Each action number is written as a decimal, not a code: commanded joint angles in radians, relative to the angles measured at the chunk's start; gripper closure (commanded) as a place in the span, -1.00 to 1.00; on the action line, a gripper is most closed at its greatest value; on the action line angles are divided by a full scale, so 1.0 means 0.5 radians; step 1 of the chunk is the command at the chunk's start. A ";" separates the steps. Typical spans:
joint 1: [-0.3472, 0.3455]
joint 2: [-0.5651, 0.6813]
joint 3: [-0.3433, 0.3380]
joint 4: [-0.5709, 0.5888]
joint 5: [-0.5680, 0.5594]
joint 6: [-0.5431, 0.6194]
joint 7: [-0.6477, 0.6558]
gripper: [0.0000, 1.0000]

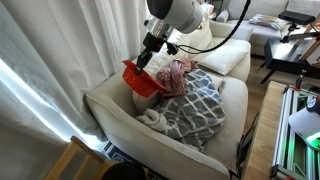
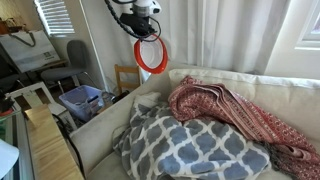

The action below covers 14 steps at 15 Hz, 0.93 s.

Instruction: Place the hat on the couch backrest

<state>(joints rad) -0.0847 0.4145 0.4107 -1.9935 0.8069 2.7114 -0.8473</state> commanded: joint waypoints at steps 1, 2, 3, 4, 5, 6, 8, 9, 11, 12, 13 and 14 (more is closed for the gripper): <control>0.028 0.141 0.000 0.213 0.091 -0.008 -0.124 0.97; 0.022 0.226 0.030 0.357 0.158 0.002 -0.143 0.97; 0.007 0.296 0.068 0.475 0.254 0.037 -0.217 0.97; -0.039 0.370 0.138 0.589 0.305 0.064 -0.225 0.97; -0.032 0.442 0.154 0.705 0.365 0.116 -0.261 0.97; -0.039 0.524 0.175 0.822 0.420 0.159 -0.291 0.97; -0.032 0.700 0.201 1.040 0.516 0.342 -0.375 0.97; -0.041 0.804 0.227 1.150 0.572 0.441 -0.452 0.97; -0.069 1.029 0.297 1.382 0.684 0.634 -0.610 0.97; -0.107 1.136 0.371 1.494 0.751 0.707 -0.696 0.97; -0.151 1.252 0.457 1.602 0.800 0.810 -0.822 0.97; -0.190 1.356 0.553 1.707 0.839 0.890 -0.925 0.97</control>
<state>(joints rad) -0.1247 0.9055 0.5548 -1.3378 1.1530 3.0498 -1.1477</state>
